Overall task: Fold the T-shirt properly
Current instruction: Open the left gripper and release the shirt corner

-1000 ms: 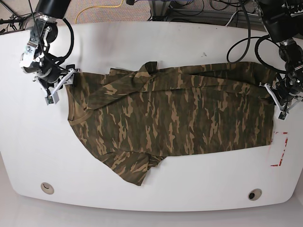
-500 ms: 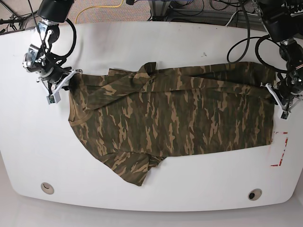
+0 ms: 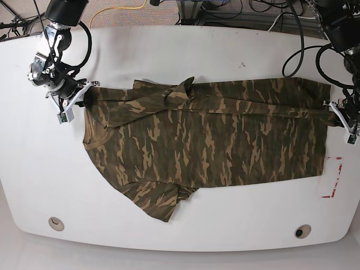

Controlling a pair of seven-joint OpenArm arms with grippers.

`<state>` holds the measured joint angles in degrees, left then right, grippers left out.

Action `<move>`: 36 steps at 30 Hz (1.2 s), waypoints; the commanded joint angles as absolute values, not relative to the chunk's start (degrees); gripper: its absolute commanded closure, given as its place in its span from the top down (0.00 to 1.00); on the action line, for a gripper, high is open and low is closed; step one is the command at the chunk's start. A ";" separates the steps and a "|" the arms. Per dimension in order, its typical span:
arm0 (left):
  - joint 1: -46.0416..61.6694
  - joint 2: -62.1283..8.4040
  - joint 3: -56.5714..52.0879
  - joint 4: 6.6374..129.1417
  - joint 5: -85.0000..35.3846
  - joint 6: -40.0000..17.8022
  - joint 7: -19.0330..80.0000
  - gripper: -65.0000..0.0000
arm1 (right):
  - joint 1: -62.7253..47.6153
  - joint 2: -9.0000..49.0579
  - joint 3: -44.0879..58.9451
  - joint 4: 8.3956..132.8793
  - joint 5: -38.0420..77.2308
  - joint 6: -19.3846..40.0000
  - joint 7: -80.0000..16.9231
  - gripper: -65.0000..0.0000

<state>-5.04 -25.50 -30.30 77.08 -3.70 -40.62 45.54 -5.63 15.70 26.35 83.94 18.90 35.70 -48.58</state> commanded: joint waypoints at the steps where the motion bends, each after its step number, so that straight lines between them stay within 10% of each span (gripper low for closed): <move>1: -6.02 -28.18 -30.81 77.93 -3.12 -40.00 44.70 0.07 | -5.85 16.31 26.51 84.18 16.92 35.47 -50.95 0.09; 19: -12.62 -28.26 -30.55 76.70 -2.95 -40.00 44.88 0.09 | -7.69 16.22 26.33 85.32 17.19 35.47 -48.92 0.09; 28: -13.05 -28.26 -30.46 76.70 -2.95 -40.00 44.88 0.50 | -8.22 16.22 26.33 85.41 17.27 35.47 -48.75 0.10; 36: -16.48 -30.29 -30.99 76.62 -3.30 -40.00 44.88 0.56 | -8.31 16.22 26.33 86.37 17.27 35.47 -48.75 0.10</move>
<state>-14.37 -28.08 -30.17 75.55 -3.14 -40.62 46.41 -7.88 15.40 26.17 85.23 19.70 36.03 -46.48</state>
